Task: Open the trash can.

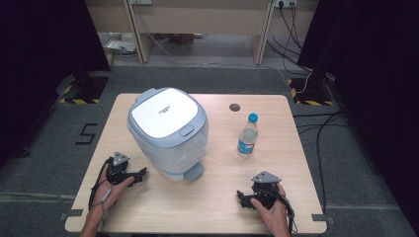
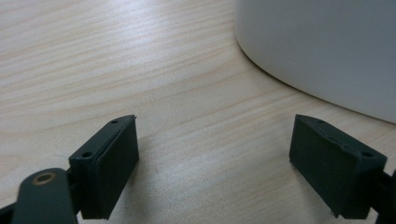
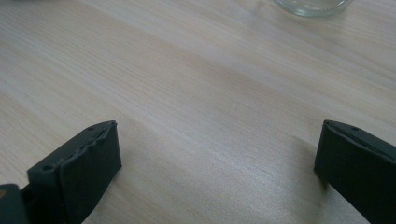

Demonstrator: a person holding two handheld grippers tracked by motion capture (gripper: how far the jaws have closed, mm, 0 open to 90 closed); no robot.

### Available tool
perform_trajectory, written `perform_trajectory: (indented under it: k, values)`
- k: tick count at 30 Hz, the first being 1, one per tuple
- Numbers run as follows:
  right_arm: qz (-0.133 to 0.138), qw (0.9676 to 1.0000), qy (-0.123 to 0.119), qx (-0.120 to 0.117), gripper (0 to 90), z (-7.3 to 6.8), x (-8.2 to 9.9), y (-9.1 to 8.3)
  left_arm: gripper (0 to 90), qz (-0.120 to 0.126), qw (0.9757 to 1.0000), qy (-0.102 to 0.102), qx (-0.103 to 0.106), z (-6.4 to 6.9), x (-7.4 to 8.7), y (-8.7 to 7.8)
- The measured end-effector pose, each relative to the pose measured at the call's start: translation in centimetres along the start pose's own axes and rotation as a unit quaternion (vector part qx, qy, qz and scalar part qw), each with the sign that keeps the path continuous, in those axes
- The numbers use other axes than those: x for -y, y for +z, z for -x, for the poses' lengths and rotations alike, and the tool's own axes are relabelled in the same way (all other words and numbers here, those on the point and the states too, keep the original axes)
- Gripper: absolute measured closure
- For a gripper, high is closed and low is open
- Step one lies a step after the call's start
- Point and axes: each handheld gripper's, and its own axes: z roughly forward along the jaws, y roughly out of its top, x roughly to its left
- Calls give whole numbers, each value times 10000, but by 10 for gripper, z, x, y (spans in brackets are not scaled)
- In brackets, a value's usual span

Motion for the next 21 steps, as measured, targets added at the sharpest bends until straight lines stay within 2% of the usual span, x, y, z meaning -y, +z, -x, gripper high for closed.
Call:
perform_trajectory:
  k: [3, 5, 6, 8, 10, 12, 14, 16, 18, 21]
  values:
    - [40, 10000, 46, 33, 46, -1, 0, 0, 147, -1, 10000, -1, 0, 0, 0, 0]
    - [160, 9998, 54, 42, 161, -2, 0, -2, 147, -2, 10000, -1, 2, 0, 0, 0]
    - [202, 9998, 85, 18, 179, -2, 0, -2, 147, -2, 10000, 3, 4, 0, 0, 0]
    - [295, 9994, 142, -67, 150, -2, -2, -2, 157, -3, 10000, 64, 58, 1, 0, -1]
    - [430, 9989, 172, -119, 157, -3, -5, -3, 187, 73, 9998, 82, 136, 1, 1, -2]
    - [536, 9982, 190, -182, 161, -5, -11, -2, 189, 188, 9997, -14, 148, 1, 1, -4]
    - [613, 9977, 148, -229, 170, -7, -18, 0, 189, 284, 9989, -204, 305, 3, 1, -4]
    - [647, 9976, 59, -254, 171, -10, -26, 4, 185, 322, 9981, -309, 424, 6, -2, -4]
    - [645, 9973, -96, -324, 174, -16, -38, 10, 182, 327, 9985, -242, 366, 10, -4, -3]
    - [643, 9970, -216, -376, 180, -24, -53, 22, 181, 376, 9983, -280, 332, 10, -7, -3]
